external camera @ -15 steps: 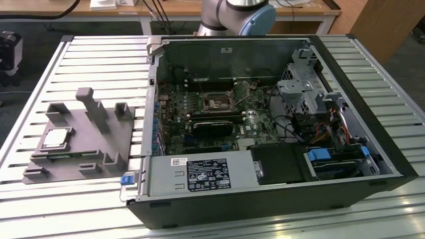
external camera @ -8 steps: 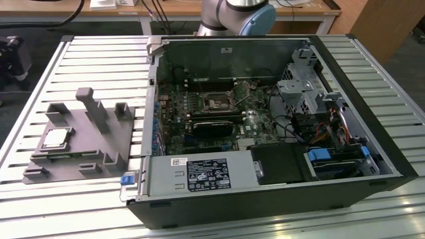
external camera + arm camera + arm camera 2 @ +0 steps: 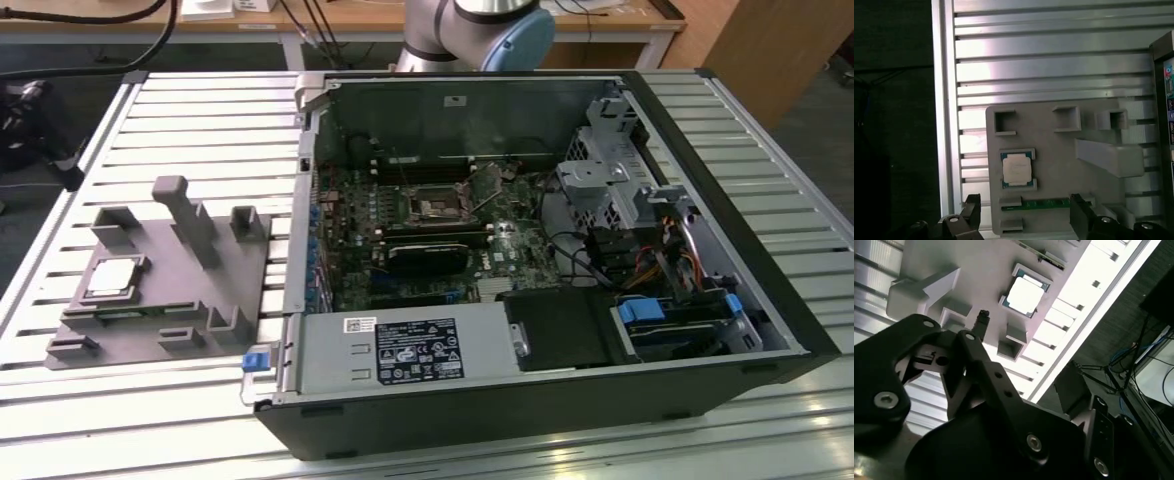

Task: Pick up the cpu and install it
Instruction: 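Pick up the cpu and move it towards the insertion slot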

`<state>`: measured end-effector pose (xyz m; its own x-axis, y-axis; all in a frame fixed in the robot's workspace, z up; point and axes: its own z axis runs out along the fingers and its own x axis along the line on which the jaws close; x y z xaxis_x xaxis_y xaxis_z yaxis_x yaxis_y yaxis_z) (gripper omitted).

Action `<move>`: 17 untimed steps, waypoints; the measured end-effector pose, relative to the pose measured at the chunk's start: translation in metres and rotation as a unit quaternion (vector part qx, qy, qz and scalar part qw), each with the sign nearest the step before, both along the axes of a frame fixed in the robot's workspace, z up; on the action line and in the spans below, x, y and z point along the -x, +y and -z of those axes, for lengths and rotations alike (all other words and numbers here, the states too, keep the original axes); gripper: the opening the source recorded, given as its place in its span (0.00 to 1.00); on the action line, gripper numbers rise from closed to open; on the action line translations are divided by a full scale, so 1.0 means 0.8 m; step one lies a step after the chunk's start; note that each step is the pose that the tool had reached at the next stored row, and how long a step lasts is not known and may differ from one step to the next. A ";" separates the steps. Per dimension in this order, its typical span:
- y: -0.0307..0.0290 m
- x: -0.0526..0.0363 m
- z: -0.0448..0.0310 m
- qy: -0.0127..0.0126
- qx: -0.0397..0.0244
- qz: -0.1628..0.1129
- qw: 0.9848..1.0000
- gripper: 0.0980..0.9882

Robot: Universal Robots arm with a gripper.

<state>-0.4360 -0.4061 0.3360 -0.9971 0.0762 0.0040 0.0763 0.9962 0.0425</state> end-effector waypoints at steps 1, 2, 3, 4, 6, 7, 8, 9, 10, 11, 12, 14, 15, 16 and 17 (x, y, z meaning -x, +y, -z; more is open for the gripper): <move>-0.0005 0.000 0.0023 0.000 0.000 0.000 1.000 0.81; -0.0013 0.000 0.0045 0.000 0.000 0.000 1.000 0.87; -0.0021 0.000 0.0068 0.001 0.000 -0.001 1.000 0.87; -0.0029 0.000 0.0090 0.001 0.000 -0.002 1.000 0.87; -0.0047 0.000 0.0138 0.002 0.000 -0.005 1.000 0.94; -0.0055 0.000 0.0160 0.002 0.000 -0.006 1.000 0.94; -0.0062 0.000 0.0182 0.002 0.000 -0.007 1.000 0.94; -0.0068 0.000 0.0204 0.002 0.000 -0.007 1.000 0.94; -0.0071 0.000 0.0228 0.002 0.000 -0.007 1.000 0.94; -0.0072 0.000 0.0250 0.002 0.000 -0.007 1.000 0.94; -0.0073 0.000 0.0273 0.002 0.000 -0.007 1.000 0.94; -0.0075 0.000 0.0319 0.002 0.000 -0.007 1.000 0.94; -0.0075 0.000 0.0342 0.002 0.000 -0.007 1.000 0.94; -0.0075 0.000 0.0363 0.002 0.000 -0.007 1.000 0.94; -0.0075 0.000 0.0386 0.002 0.000 -0.007 1.000 0.94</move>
<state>-0.4361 -0.4122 0.3051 -0.9981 0.0615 0.0073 0.0618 0.9972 0.0423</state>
